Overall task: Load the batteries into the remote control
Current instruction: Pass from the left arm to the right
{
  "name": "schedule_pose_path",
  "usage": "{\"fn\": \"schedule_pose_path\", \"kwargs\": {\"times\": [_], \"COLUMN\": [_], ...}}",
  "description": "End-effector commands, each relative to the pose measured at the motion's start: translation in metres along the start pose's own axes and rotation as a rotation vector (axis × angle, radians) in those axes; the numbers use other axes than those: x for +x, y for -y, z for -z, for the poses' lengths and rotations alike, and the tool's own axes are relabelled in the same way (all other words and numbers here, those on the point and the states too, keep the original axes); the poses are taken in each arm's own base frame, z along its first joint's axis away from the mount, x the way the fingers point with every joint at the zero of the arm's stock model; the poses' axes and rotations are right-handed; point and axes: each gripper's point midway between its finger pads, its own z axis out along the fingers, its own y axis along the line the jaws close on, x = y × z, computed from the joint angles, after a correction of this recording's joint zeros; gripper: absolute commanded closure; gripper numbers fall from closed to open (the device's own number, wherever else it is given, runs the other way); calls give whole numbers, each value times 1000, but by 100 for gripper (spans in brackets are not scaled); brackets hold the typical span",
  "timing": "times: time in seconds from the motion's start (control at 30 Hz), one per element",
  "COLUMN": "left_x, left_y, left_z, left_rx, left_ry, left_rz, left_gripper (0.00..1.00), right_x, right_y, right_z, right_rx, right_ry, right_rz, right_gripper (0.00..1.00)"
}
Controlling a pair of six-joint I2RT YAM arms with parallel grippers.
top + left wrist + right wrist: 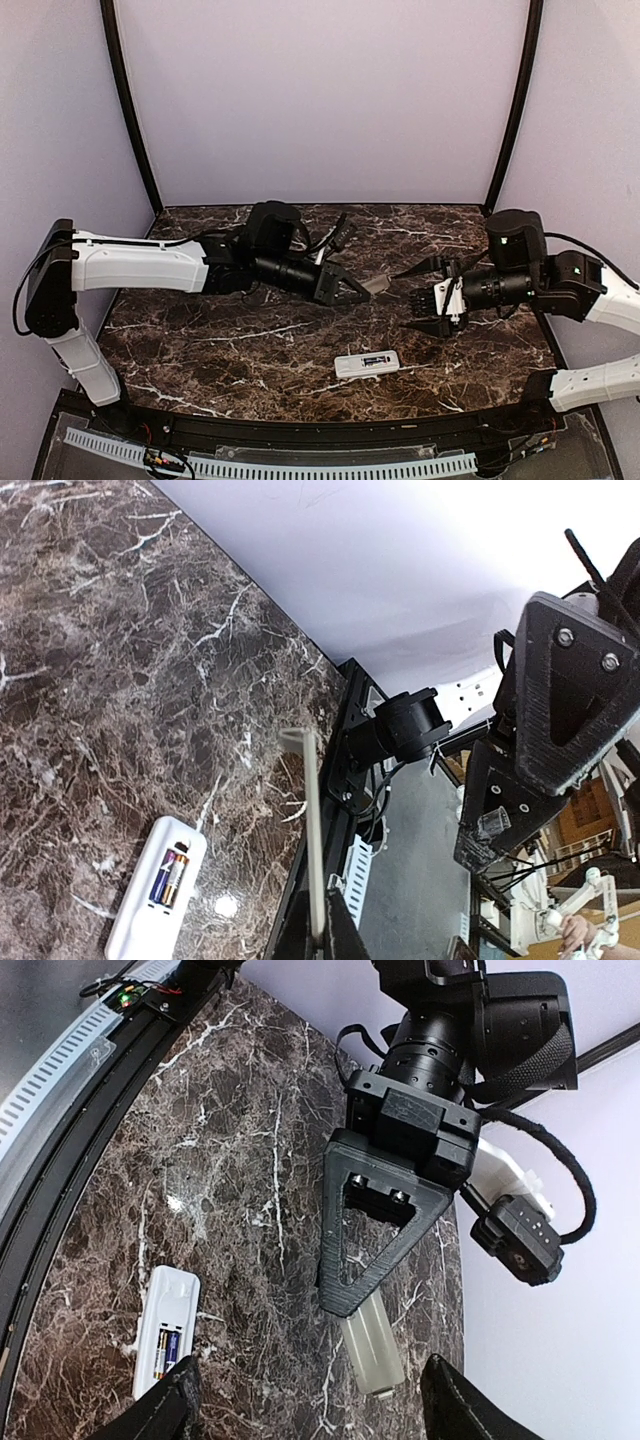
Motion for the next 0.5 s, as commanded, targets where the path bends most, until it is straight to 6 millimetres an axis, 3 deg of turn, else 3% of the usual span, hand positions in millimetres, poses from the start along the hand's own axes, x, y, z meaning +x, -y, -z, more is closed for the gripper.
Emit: {"fn": "schedule_pose_path", "kwargs": {"times": [0.0,0.17,0.3,0.47], "left_x": [12,18,20,22], "left_y": [9,5,0,0], "left_z": [-4,-7,-9,-10], "left_rx": [74,71,58,60], "left_ry": [-68,-93,-99,-105], "left_rz": [95,98,117,134], "left_gripper": [100,100,100,100], "right_x": [8,19,26,34], "right_y": [-7,-11,2,8], "right_z": [-11,-26,-42,-56], "right_rx": [-21,-66,-64,-78], "right_ry": [-22,-69,-124,-176], "right_rz": [92,92,22,-48], "right_gripper": [29,29,31,41]}}
